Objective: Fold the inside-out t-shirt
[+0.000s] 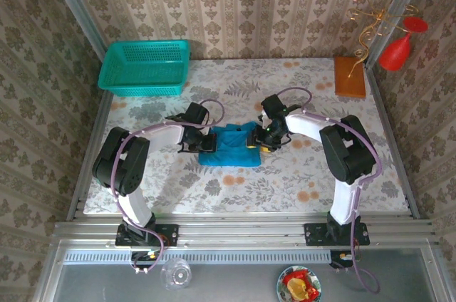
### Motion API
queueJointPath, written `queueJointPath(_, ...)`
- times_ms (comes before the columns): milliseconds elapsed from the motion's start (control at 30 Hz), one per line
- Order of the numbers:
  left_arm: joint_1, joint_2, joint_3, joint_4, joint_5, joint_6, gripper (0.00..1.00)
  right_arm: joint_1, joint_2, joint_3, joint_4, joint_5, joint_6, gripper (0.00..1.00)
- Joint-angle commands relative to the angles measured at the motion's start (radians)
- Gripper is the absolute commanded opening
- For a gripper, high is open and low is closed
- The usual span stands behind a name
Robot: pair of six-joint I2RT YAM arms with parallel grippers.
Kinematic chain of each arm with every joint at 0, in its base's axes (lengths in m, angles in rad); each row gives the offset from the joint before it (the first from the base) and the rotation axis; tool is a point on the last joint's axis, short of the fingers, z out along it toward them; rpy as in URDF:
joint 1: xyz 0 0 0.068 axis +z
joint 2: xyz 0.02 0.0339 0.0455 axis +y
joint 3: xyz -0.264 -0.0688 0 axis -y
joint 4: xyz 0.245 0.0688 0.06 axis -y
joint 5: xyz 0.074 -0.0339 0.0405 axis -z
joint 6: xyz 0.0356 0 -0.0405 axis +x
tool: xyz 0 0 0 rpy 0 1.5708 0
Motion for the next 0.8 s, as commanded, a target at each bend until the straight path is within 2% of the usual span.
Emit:
queueJointPath(0, 0.004, 0.063, -0.024, -0.041, -0.093, 0.017, 0.02, 0.006, 0.021, 0.0, 0.041, -0.052, 0.02, 0.48)
queueJointPath(267, 0.002, 0.045, -0.04, -0.007, -0.079, 0.008, 0.03, 0.003, 0.044, 0.003, 0.025, -0.029, 0.017, 0.37)
queueJointPath(400, 0.003, -0.033, -0.082, 0.049, -0.091, -0.007, 0.14, -0.007, 0.056, 0.011, -0.005, 0.012, 0.0, 0.21)
queueJointPath(533, 0.02, -0.128, -0.11, 0.064, -0.114, -0.008, 0.17, -0.032, 0.05, 0.022, -0.066, 0.076, -0.043, 0.08)
queueJointPath(633, 0.046, -0.168, -0.118, 0.054, -0.111, -0.003, 0.18, -0.061, 0.052, 0.041, -0.138, 0.169, -0.102, 0.03)
queueJointPath(767, 0.08, -0.196, -0.124, 0.025, -0.107, 0.014, 0.18, -0.121, 0.04, 0.041, -0.195, 0.258, -0.173, 0.02)
